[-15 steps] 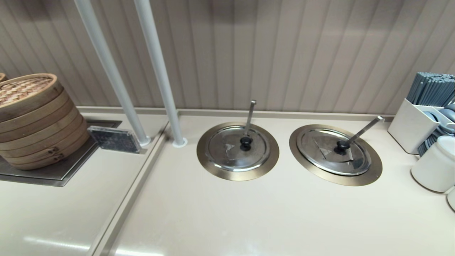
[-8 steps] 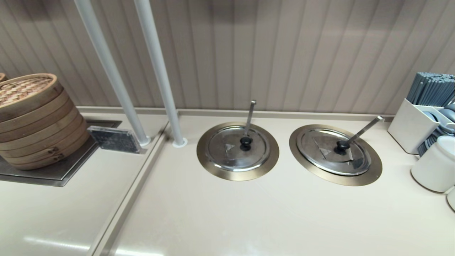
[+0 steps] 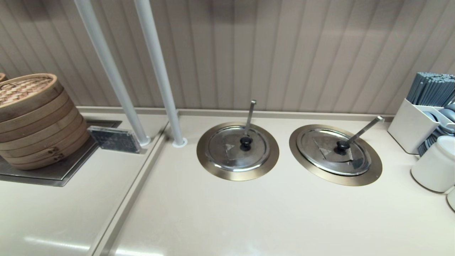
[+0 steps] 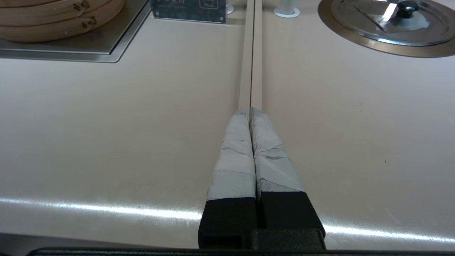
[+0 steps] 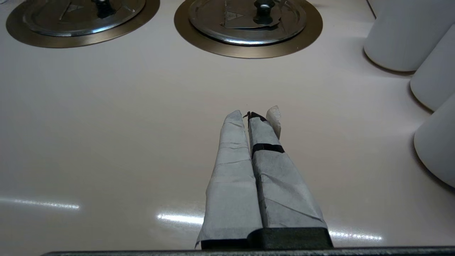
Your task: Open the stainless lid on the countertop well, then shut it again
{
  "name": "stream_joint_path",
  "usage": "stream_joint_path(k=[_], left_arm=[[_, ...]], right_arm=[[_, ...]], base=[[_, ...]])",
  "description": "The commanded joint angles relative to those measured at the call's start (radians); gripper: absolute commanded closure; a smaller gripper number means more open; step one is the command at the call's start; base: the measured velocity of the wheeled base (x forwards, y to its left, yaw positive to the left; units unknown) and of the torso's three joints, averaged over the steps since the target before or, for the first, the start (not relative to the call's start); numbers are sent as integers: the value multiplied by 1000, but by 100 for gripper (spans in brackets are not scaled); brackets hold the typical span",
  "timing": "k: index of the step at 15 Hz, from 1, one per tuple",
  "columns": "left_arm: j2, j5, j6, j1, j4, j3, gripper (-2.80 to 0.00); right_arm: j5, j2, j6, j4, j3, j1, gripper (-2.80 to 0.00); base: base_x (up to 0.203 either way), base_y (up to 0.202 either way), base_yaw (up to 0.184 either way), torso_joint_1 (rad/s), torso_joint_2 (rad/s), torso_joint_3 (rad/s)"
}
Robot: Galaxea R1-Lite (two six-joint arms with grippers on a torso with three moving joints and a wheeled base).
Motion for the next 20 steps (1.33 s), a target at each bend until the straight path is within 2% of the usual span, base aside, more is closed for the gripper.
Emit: stream_joint_path(k=[1,20], left_arm=[[0,0,0,0,0,0,0],[0,0,0,0,0,-1,0]], right_arm=[[-1,0,4,0,0,2,0],[-3,0,5,0,0,1,0]], base=[[0,0,0,0,0,0],[0,0,0,0,0,0]])
